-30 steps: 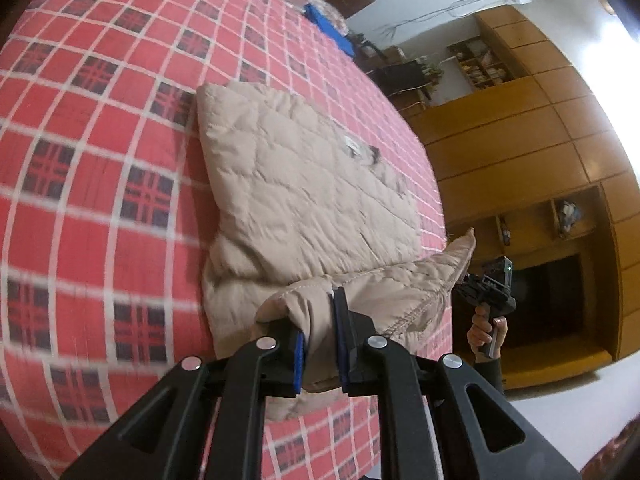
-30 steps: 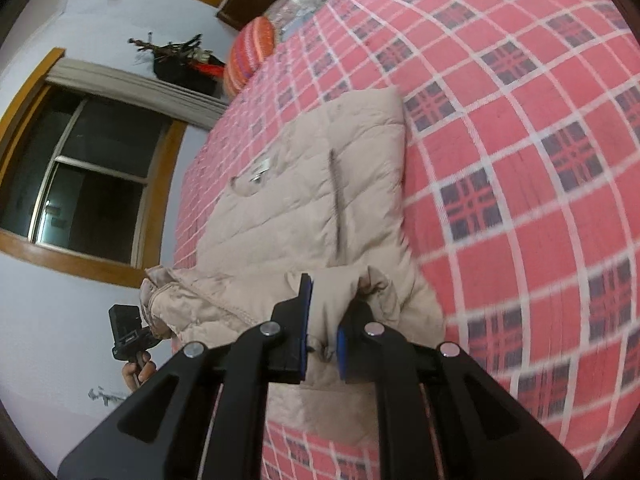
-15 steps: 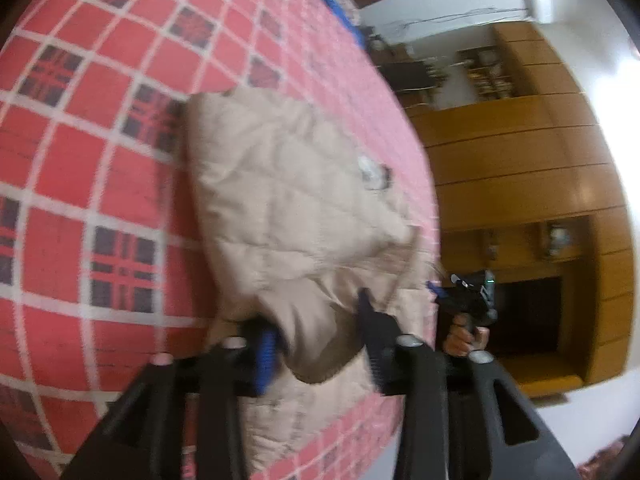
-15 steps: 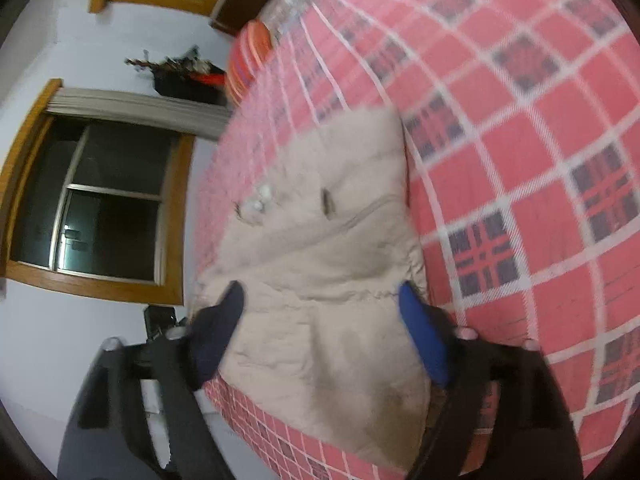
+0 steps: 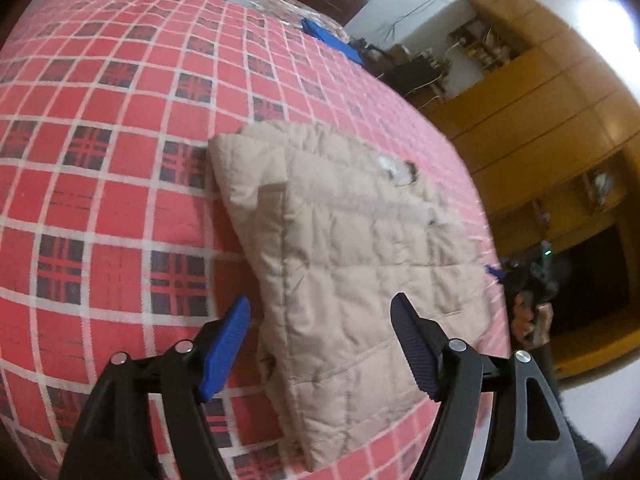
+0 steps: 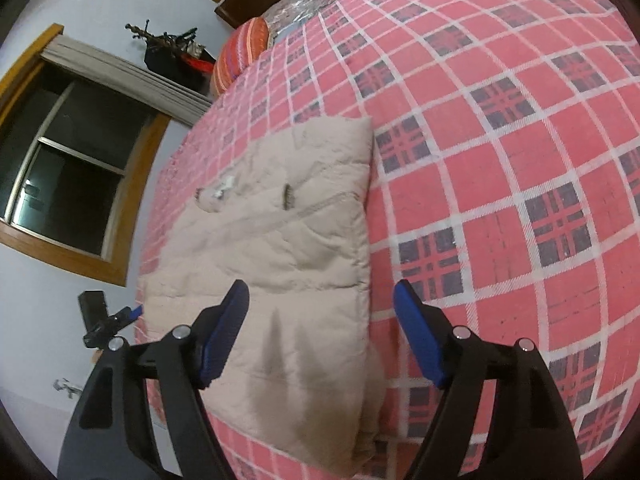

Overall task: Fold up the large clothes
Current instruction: 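Grasp the folded coat edge with both tools and lift it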

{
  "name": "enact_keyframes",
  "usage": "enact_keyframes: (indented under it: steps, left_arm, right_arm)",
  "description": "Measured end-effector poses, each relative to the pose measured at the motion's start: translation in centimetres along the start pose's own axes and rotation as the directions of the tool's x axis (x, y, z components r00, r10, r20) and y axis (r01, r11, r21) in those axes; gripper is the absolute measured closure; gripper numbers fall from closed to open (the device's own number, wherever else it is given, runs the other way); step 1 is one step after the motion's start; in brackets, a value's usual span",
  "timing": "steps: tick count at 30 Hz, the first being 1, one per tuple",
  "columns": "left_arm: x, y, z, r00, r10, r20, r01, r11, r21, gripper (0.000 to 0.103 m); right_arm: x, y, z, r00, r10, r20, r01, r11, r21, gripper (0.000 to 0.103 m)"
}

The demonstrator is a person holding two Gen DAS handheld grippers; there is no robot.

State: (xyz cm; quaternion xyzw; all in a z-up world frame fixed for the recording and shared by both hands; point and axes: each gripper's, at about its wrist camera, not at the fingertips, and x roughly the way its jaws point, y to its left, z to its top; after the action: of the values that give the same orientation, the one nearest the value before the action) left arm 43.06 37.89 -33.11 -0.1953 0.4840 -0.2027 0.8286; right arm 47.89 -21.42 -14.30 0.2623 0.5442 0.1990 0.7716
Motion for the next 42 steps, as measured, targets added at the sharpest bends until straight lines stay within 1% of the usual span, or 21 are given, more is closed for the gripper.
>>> enact_keyframes:
  steps: [1, 4, 6, 7, 8, 9, 10, 11, 12, 13, 15, 16, 19, 22, 26, 29, 32, 36, 37, 40, 42]
  left_arm:
    - [0.1, 0.0, 0.0, 1.000, 0.015, 0.007, -0.015, 1.000, 0.008, 0.030]
    - [0.7, 0.3, 0.1, 1.000, 0.002, 0.002, -0.002, 1.000, 0.001, 0.030]
    - [1.2, 0.5, 0.2, 1.000, 0.010, -0.001, -0.010, 1.000, 0.001, 0.030]
    - [1.5, 0.5, 0.3, 1.000, 0.006, -0.001, -0.006, 1.000, 0.000, 0.032]
    - [1.6, 0.4, 0.3, 1.000, 0.003, 0.003, -0.003, 1.000, -0.001, 0.033]
    - [1.8, 0.3, 0.3, 1.000, 0.000, 0.002, 0.000, 1.000, 0.000, 0.047]
    - [2.1, 0.2, 0.3, 1.000, -0.003, -0.015, 0.003, 1.000, 0.004, 0.074]
    - [2.2, 0.0, 0.2, 1.000, 0.007, -0.015, -0.007, 1.000, 0.013, 0.080]
    - [2.1, -0.1, 0.1, 1.000, 0.019, -0.006, -0.019, 0.999, 0.027, 0.080]
    - [2.0, -0.3, -0.1, 1.000, 0.026, -0.001, -0.026, 0.999, 0.038, 0.084]
    - [1.7, -0.8, -0.4, 0.999, 0.035, 0.020, -0.036, 0.998, 0.058, 0.088]
    - [1.5, -1.2, -0.5, 0.999, 0.033, 0.034, -0.035, 0.997, 0.066, 0.091]
    - [0.2, -2.1, -0.8, 0.997, 0.024, 0.079, -0.031, 0.996, 0.083, 0.094]
    - [-1.6, -3.4, -1.1, 0.992, 0.003, 0.127, -0.017, 0.994, 0.109, 0.095]
    - [-3.8, -5.2, -1.1, 0.985, -0.012, 0.172, -0.014, 0.988, 0.151, 0.095]
    - [-5.5, -6.5, -0.5, 0.978, -0.020, 0.206, -0.018, 0.983, 0.182, 0.095]
    - [-7.0, -7.4, 0.7, 0.971, -0.025, 0.239, -0.023, 0.980, 0.196, 0.095]
    - [-8.5, -8.1, 3.6, 0.961, -0.026, 0.276, -0.031, 0.979, 0.201, 0.096]
    - [-8.7, -8.3, 4.8, 0.959, -0.025, 0.284, -0.033, 0.979, 0.200, 0.096]
    - [-8.5, -8.7, 7.6, 0.956, -0.005, 0.294, -0.056, 0.979, 0.198, 0.096]
    - [-7.9, -8.6, 9.6, 0.957, 0.008, 0.289, -0.065, 0.980, 0.186, 0.096]
  right_arm:
    - [0.4, -0.2, 0.0, 1.000, -0.005, -0.004, 0.005, 1.000, 0.001, 0.028]
    - [1.3, -0.7, 0.0, 1.000, -0.013, -0.012, 0.013, 1.000, 0.001, 0.028]
    - [1.8, -0.7, 0.1, 1.000, -0.009, -0.018, 0.009, 1.000, 0.000, 0.028]
    - [2.1, -0.7, 0.2, 1.000, -0.006, -0.020, 0.006, 1.000, -0.001, 0.030]
    - [2.4, -0.7, 0.1, 1.000, -0.003, -0.024, 0.003, 1.000, -0.003, 0.039]
    - [2.5, -0.9, 0.2, 1.000, 0.001, -0.028, -0.001, 1.000, -0.004, 0.050]
    - [2.7, -0.9, 0.1, 1.000, 0.005, -0.031, -0.005, 1.000, -0.006, 0.059]
    - [2.8, -0.8, 0.0, 0.999, 0.010, -0.036, -0.011, 1.000, -0.013, 0.075]
    - [2.8, -0.6, -0.1, 0.999, 0.011, -0.034, -0.011, 1.000, -0.019, 0.079]
    - [2.7, -0.3, -0.2, 1.000, 0.000, -0.020, -0.001, 0.999, -0.033, 0.080]
    - [2.1, 0.3, -0.6, 1.000, -0.007, 0.002, 0.007, 0.999, -0.054, 0.088]
    - [1.7, 0.6, -0.7, 1.000, -0.008, 0.020, 0.009, 0.998, -0.060, 0.089]
    - [0.6, 1.6, -1.0, 0.998, -0.023, 0.059, 0.028, 0.996, -0.086, 0.091]
    - [-0.8, 2.8, -1.4, 0.995, -0.033, 0.091, 0.044, 0.992, -0.120, 0.092]
    - [-3.1, 5.2, -1.6, 0.989, -0.034, 0.141, 0.059, 0.982, -0.177, 0.092]
    - [-4.8, 7.0, -1.2, 0.984, -0.024, 0.179, 0.062, 0.977, -0.206, 0.093]
    - [-6.0, 8.1, -0.3, 0.976, -0.020, 0.217, 0.071, 0.971, -0.228, 0.093]
    - [-7.1, 9.8, 2.4, 0.961, -0.018, 0.278, 0.089, 0.966, -0.243, 0.093]
    - [-7.2, 10.0, 2.8, 0.957, -0.021, 0.288, 0.094, 0.966, -0.242, 0.093]
    - [-7.0, 10.7, 4.8, 0.948, -0.038, 0.317, 0.122, 0.961, -0.249, 0.093]
    - [-6.5, 11.0, 6.5, 0.942, -0.054, 0.330, 0.142, 0.959, -0.247, 0.093]
